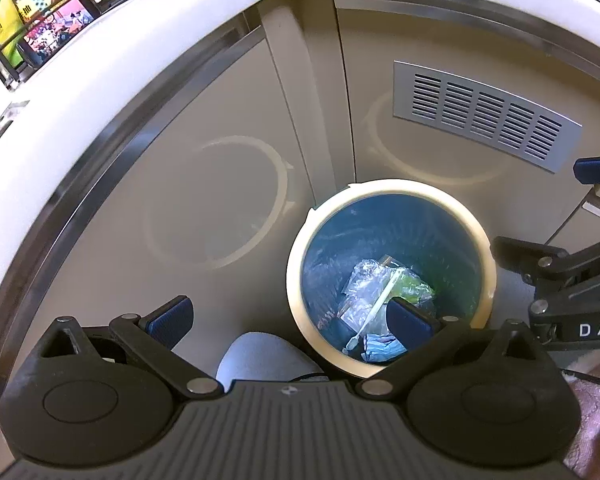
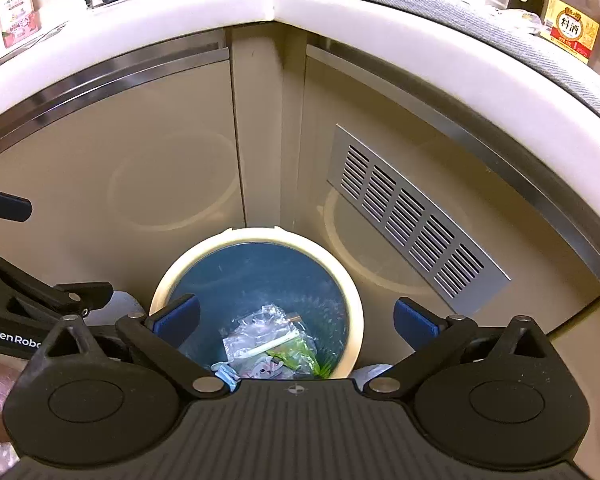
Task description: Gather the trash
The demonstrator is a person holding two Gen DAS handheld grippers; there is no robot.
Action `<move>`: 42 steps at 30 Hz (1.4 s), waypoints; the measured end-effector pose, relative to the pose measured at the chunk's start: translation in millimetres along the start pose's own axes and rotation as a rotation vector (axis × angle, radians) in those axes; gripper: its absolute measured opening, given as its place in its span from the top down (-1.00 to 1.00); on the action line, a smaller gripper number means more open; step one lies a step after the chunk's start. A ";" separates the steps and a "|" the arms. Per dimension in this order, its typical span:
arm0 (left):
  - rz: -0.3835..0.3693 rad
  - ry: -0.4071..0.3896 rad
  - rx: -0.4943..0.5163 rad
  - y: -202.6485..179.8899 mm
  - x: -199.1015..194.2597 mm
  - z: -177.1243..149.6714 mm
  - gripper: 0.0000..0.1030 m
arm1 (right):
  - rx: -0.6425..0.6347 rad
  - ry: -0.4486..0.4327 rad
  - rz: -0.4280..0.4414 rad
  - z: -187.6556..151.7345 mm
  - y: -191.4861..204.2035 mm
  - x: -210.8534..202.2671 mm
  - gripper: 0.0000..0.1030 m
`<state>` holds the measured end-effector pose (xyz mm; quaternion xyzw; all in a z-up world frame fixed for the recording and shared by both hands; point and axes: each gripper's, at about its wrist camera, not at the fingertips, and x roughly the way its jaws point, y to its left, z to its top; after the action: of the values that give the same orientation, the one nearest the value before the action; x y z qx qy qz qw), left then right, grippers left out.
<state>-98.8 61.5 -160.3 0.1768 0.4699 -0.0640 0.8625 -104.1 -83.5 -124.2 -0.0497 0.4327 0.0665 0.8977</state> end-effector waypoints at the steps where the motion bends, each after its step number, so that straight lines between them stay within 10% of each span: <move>1: 0.001 0.001 0.000 0.2 -0.2 -0.4 -0.99 | -0.003 -0.001 0.001 -0.2 0.3 -0.4 -0.99; 42: 0.021 0.000 0.004 0.7 -0.7 -2.1 -0.99 | -0.017 0.010 0.008 -0.5 4.1 3.6 -0.99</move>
<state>-100.7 62.8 -160.6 0.1833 0.4681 -0.0558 0.8627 -102.9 -79.2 -127.5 -0.0558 0.4370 0.0734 0.8947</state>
